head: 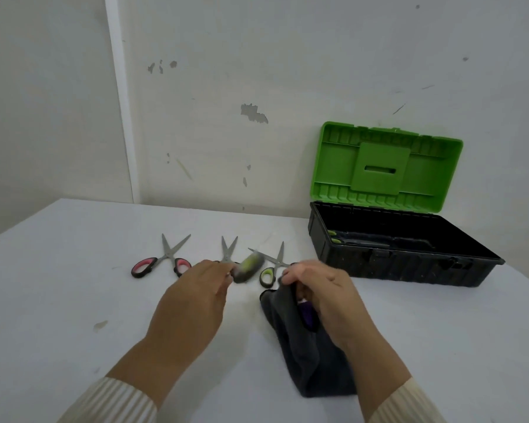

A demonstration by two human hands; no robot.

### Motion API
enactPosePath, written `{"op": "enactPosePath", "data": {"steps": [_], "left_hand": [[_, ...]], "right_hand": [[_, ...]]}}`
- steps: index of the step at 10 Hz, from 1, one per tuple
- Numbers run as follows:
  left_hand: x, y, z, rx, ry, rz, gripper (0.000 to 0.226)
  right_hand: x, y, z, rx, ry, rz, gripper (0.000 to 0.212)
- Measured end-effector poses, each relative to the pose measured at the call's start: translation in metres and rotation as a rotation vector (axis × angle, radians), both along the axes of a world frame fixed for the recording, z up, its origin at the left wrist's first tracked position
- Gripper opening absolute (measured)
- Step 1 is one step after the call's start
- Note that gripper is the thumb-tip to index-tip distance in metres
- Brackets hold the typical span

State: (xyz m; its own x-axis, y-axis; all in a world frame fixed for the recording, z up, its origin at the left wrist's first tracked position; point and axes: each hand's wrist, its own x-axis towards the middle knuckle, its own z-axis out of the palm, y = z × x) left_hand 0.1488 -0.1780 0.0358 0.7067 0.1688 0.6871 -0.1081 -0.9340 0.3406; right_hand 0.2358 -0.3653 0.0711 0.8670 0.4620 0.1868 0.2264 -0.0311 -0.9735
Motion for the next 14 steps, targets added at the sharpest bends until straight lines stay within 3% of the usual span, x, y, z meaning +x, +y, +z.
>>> {"op": "enactPosePath", "data": {"steps": [1,2,3,4,5,7,8,9,11,12,14], "left_hand": [[0.007,-0.001,-0.01,0.078,0.033,-0.027,0.029],[0.009,-0.001,-0.012,0.084,0.058,-0.032,0.028],[0.004,-0.008,0.0,-0.15,0.065,0.026,0.011],[0.002,-0.009,0.012,-0.642,0.27,0.087,0.027],[-0.001,0.0,0.02,-1.028,0.509,-0.09,0.017],[-0.003,0.002,0.019,-1.067,0.647,-0.191,0.028],[-0.003,0.0,0.018,-1.061,0.687,-0.183,0.029],[-0.001,-0.008,0.015,-0.919,0.717,-0.132,0.031],[0.004,-0.021,0.003,-0.81,0.673,-0.08,0.032],[0.004,-0.024,0.003,-0.776,0.637,-0.086,0.036],[0.006,-0.027,0.005,-0.636,0.605,-0.028,0.04]], "right_hand": [[-0.008,0.001,-0.001,-0.13,0.118,0.145,0.064],[-0.011,0.004,0.002,-0.28,0.081,0.189,0.039],[-0.008,0.004,0.001,-0.285,0.05,0.169,0.018],[-0.006,0.001,0.001,-0.301,0.042,0.16,0.018],[-0.004,-0.003,0.0,-0.33,0.007,0.168,0.019],[0.002,-0.006,0.0,-0.389,0.018,0.043,0.02],[0.014,-0.015,0.003,-0.177,0.068,-0.278,0.007],[0.011,-0.014,0.007,-0.108,-0.18,-0.42,0.019],[-0.019,0.029,-0.018,-0.494,-0.686,-0.012,0.014],[-0.005,0.026,-0.016,-0.485,-0.666,-0.196,0.015],[-0.017,0.031,-0.015,-0.42,-0.639,-0.149,0.014]]}}
